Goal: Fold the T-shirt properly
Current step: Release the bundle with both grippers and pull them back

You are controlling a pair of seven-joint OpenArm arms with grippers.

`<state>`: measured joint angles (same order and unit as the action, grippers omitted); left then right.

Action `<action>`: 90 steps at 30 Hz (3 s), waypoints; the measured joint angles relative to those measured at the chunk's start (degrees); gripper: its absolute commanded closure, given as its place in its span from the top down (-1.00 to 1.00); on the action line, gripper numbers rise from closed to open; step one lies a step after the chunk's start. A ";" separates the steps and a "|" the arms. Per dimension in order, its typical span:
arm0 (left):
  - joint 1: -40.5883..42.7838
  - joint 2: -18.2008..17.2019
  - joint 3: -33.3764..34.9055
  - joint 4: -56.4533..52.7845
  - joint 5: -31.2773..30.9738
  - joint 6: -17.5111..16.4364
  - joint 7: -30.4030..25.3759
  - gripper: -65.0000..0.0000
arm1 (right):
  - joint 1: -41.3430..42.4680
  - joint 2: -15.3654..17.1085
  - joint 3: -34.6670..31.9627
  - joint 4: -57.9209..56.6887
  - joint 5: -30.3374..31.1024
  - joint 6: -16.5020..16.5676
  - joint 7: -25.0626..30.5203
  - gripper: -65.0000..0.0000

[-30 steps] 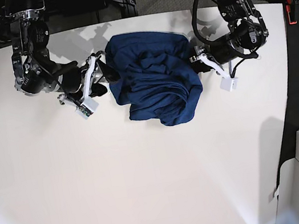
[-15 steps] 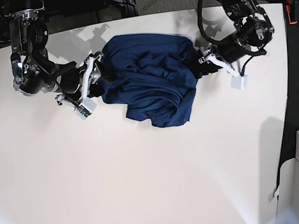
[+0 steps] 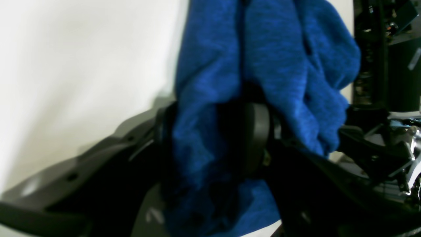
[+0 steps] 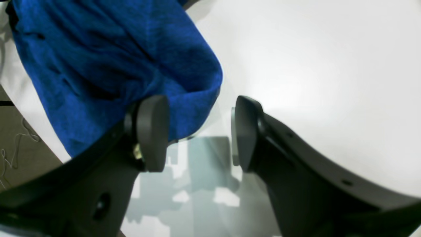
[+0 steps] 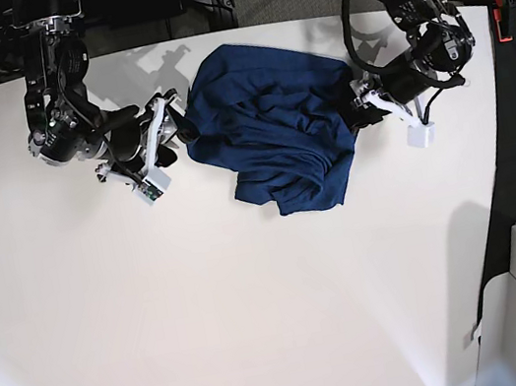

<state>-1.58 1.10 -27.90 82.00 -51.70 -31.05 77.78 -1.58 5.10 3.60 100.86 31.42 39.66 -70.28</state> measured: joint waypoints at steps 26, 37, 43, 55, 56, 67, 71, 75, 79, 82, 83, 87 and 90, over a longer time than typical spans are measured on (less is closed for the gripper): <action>0.74 -1.49 -7.21 -4.66 -2.97 -0.74 -2.45 -0.09 | -0.26 -1.01 -0.09 0.00 0.00 0.02 0.00 -0.08; 0.94 5.07 0.79 -3.67 0.48 -2.29 -4.50 -0.10 | -0.44 -0.50 0.26 0.00 -0.02 0.00 -0.02 -0.08; 1.31 2.89 -3.58 -3.98 -8.87 -1.53 -0.81 -0.10 | -0.46 -0.57 0.24 0.02 0.00 0.02 0.00 -0.08; 2.80 -0.24 -3.63 9.09 -4.46 3.65 2.19 -0.10 | -0.39 -0.68 0.24 0.02 -0.13 0.00 -0.02 -0.08; 2.36 -0.87 -3.56 10.12 -4.48 3.98 2.14 -0.10 | -0.61 -0.68 0.24 0.02 -0.02 0.00 0.00 -0.08; 1.11 -5.75 -3.67 17.20 -4.42 4.52 1.73 -0.10 | -4.04 -0.72 0.02 4.31 -0.02 0.02 -0.31 -0.08; 3.02 -5.42 -3.54 17.03 -4.37 4.52 2.25 -0.10 | -4.33 -0.70 0.02 4.15 -0.20 0.00 -0.24 -0.08; 2.93 -5.60 -3.56 16.83 -4.42 4.52 2.56 -0.10 | -6.54 -0.52 0.28 4.15 -0.24 0.00 -0.26 -0.08; 2.71 -5.60 -3.56 15.65 -4.42 4.50 2.05 -0.10 | -8.28 -0.52 4.00 7.82 -0.17 -0.02 -0.42 -0.08; 3.02 -5.53 -3.56 12.50 -4.37 4.59 2.25 -0.10 | -9.38 -0.24 6.49 11.47 0.11 0.02 -0.04 -0.08; 3.02 -5.46 -3.56 11.82 -4.35 4.61 2.43 -0.10 | -10.14 -0.13 7.08 11.89 0.46 0.00 0.00 -0.08; 2.99 -5.57 -3.56 11.63 -4.39 4.70 2.12 -0.10 | -12.79 1.09 9.40 12.13 2.86 0.02 -0.28 -0.08; 2.84 -5.46 -3.54 11.63 -4.39 4.68 2.12 -0.10 | -12.87 1.33 9.64 11.67 1.29 0.00 -0.17 -0.08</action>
<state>1.26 -4.36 -31.44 93.62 -56.10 -26.37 79.90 -14.46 6.44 13.23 112.53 32.71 39.66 -70.46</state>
